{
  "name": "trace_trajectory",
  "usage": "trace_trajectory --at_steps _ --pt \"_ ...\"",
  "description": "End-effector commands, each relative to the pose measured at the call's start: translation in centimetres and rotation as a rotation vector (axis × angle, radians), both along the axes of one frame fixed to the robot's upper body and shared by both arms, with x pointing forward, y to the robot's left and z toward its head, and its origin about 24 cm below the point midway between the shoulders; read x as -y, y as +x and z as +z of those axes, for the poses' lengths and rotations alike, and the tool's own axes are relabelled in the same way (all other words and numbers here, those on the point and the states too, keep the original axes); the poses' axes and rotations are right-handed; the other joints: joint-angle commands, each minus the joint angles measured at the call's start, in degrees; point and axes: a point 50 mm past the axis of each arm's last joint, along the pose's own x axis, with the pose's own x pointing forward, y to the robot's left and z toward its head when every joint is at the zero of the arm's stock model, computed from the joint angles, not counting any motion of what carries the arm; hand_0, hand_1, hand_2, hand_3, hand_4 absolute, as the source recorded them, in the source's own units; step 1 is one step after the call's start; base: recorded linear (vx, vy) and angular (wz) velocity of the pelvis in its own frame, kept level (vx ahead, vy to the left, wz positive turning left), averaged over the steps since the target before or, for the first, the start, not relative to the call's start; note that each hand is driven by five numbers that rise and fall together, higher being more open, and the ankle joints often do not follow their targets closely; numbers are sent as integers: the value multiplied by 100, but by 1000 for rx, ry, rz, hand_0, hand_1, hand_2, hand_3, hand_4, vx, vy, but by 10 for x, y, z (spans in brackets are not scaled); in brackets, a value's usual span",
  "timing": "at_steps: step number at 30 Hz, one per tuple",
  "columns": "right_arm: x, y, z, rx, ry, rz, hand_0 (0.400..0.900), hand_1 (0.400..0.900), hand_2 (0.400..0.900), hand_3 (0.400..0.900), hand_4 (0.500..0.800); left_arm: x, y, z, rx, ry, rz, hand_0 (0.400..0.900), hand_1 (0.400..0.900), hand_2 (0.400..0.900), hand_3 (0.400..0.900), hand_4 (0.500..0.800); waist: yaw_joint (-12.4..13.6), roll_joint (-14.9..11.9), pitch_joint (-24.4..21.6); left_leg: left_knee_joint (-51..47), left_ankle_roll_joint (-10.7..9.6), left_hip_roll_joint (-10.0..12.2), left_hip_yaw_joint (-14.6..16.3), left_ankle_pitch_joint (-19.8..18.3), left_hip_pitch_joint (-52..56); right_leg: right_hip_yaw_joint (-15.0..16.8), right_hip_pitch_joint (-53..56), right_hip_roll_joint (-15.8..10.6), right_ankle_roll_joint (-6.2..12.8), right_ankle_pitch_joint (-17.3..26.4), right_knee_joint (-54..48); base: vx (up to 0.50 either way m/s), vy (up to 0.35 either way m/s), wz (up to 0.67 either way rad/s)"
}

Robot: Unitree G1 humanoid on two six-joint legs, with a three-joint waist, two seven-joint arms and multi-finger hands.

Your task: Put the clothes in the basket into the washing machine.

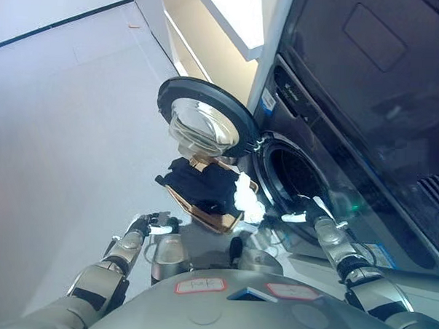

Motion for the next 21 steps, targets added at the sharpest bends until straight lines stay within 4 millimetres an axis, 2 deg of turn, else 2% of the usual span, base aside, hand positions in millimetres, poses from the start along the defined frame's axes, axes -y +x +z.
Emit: trace_trajectory --at_steps 1,4,7,10,12,13,14,15,17,21 --pt "1 36 21 132 -42 79 900 900 900 900 800 -21 17 11 65 80 -2 900 900 900 900 800 187 -192 -189 19 44 51 -101 -26 -177 -6 -304 -206 190 -33 370 126 118 -3" --pt "1 44 24 129 -67 115 900 900 900 900 800 -20 31 15 94 89 -35 900 900 900 900 800 201 -196 -77 229 72 -73 20 -153 -332 -76 -360 -412 295 10 371 62 138 -1" --pt "-4 71 38 188 -100 173 900 900 900 900 800 -19 50 22 149 105 -45 900 900 900 900 800 229 -166 183 336 148 -237 82 -284 -643 -9 -686 -628 401 85 433 -113 161 -15" --pt "-12 105 60 288 -126 214 900 900 900 900 800 -20 78 36 237 126 -37 900 900 900 900 800 238 -163 553 518 212 -341 133 -331 -1163 8 -1391 -765 451 173 755 -262 134 -11" --pt "-22 131 79 362 -147 248 900 900 900 900 800 -26 102 51 318 155 -8 900 900 900 900 800 256 -188 895 717 268 -355 196 -343 -1573 -25 -2021 -799 480 217 1227 -341 126 -32" --pt "-27 145 90 402 -158 265 900 900 900 900 800 -32 113 60 360 170 17 900 900 900 900 800 319 -214 1005 823 272 -337 269 -358 -1786 -191 -2358 -818 495 267 1466 -302 120 -61" --pt "-30 157 100 435 -175 279 900 900 900 900 800 -38 123 68 396 184 46 900 900 900 900 800 419 -252 1061 913 251 -312 371 -389 -1981 -568 -2622 -959 504 363 1571 -223 91 -53" --pt "-31 166 111 465 -194 286 900 900 900 900 800 -44 133 78 435 191 81 900 900 900 900 800 450 -312 1103 1007 229 -328 437 -404 -2166 -799 -2743 -1057 496 448 1573 -135 55 -10" --pt "-32 176 123 506 -209 286 900 900 900 900 800 -49 152 95 503 199 106 900 900 900 900 800 359 -299 1246 1307 246 -395 371 -431 -2491 -601 -2994 -990 460 371 1795 -79 21 41" --pt "-30 203 163 617 -261 280 900 900 900 900 800 -58 188 134 635 226 137 900 900 900 900 800 335 -264 1533 1935 219 -393 261 -531 -3224 -552 -3691 -988 339 169 2332 -123 8 23"
